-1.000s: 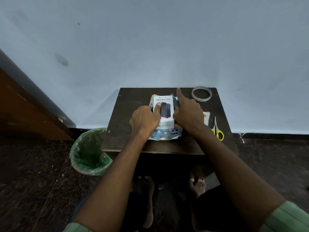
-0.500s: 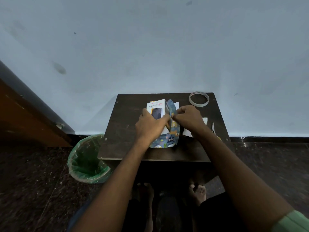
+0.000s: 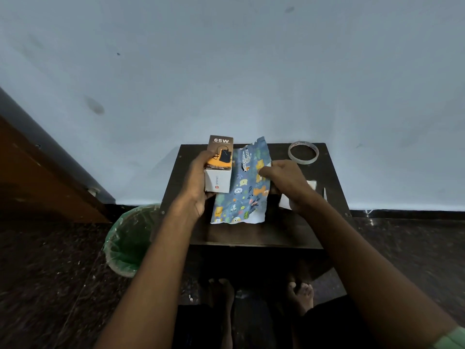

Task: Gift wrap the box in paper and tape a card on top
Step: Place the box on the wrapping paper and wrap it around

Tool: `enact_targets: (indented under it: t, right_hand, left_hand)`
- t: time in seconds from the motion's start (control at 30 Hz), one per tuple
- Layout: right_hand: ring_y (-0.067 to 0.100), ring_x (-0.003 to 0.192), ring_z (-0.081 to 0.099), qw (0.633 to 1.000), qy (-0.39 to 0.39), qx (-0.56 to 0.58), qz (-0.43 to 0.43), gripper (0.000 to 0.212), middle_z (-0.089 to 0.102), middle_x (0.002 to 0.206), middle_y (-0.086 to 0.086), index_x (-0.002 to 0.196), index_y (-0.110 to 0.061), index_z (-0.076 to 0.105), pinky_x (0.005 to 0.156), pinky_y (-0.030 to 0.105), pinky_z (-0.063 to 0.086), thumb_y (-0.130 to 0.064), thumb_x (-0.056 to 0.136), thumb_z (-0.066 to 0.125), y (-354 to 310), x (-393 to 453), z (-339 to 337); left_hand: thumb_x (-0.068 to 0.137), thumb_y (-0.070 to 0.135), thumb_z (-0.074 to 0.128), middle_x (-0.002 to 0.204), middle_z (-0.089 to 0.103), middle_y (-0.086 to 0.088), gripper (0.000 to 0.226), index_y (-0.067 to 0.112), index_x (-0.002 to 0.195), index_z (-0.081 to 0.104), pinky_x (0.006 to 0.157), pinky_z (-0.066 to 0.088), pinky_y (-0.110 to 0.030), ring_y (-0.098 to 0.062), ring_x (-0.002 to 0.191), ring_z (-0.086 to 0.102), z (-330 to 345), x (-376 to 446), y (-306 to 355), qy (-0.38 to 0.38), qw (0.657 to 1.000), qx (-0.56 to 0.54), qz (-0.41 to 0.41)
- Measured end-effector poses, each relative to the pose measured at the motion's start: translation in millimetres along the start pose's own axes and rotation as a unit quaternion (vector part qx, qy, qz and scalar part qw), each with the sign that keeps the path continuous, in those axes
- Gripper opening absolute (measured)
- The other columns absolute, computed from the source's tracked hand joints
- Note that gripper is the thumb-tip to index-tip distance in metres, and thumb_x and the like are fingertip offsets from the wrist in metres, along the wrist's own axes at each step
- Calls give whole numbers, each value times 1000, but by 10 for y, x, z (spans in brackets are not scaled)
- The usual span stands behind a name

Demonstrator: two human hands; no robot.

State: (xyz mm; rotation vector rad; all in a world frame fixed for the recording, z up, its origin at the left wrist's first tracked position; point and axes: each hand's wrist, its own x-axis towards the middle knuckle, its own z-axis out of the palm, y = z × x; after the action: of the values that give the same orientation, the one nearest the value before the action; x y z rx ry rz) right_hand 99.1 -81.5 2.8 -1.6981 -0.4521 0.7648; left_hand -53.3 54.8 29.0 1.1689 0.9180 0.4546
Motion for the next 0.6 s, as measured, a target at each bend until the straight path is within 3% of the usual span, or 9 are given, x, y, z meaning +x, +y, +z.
enact_targets:
  t: [0.03,0.1,0.17,0.27,0.37,0.43,0.47,0.53,0.6]
  right_hand:
    - [17,66,72,998,-17,58,24,23,75,90,16,98,11,69,58,31,60,-9,88,64,-38,-15,8]
    - [27,84,72,984,-60,158,58,39,76,109,21,112,2,72,83,44,62,-17,79,63,-90,-32,18]
    - [35,99,69,959,-101,254,70,43,74,115,18,115,-4,72,102,54,53,-21,80,53,-119,-50,24]
    - [33,93,70,900,-175,393,75,41,72,108,13,115,-9,70,93,46,57,-22,93,38,-138,-104,79]
    - [35,114,64,875,-174,446,65,55,67,128,14,130,-12,67,111,51,44,-51,98,44,-121,-58,202]
    - [33,123,61,889,-132,436,53,75,66,134,13,127,-12,68,109,51,44,-73,94,41,-103,-16,262]
    - [30,126,60,901,-123,414,41,77,67,135,10,126,-11,68,107,51,47,-75,96,35,-111,-16,290]
    - [25,133,59,944,-112,311,4,64,67,140,1,135,-18,64,110,56,45,-65,105,33,-124,-49,380]
    - [21,141,52,982,-114,145,-29,49,57,151,-6,151,-35,49,116,55,38,-55,106,45,-97,-108,514]
  left_hand:
    - [101,45,56,80,75,2,27,26,90,72,71,48,-32,-17,74,67,-19,2,21,8,1000,-5,21]
    - [100,42,58,79,75,3,27,25,87,73,65,48,-29,-14,67,68,-55,11,52,21,999,-22,45]
    - [100,44,57,79,73,4,25,26,88,70,65,46,-30,-13,65,66,-113,19,54,29,997,-40,60]
    - [101,44,55,81,73,5,22,26,99,67,68,46,-32,-11,67,67,-222,34,36,26,995,-48,81]
    - [101,43,54,81,74,3,26,27,90,72,71,47,-33,-15,71,67,-197,-2,45,-4,998,-23,52]
    - [102,41,53,77,72,2,28,26,86,71,66,47,-30,-16,70,64,-120,-43,60,-37,999,-23,24]
    - [102,40,54,76,71,2,29,25,84,70,66,47,-30,-16,69,64,-92,-54,66,-50,998,-31,12]
    - [102,38,56,78,71,-1,28,21,85,72,71,51,-31,-18,74,66,-101,-55,86,-57,997,-60,9]
    - [98,42,61,90,74,-4,23,24,92,74,76,51,-34,-22,82,67,-166,-21,102,-39,996,-65,34]
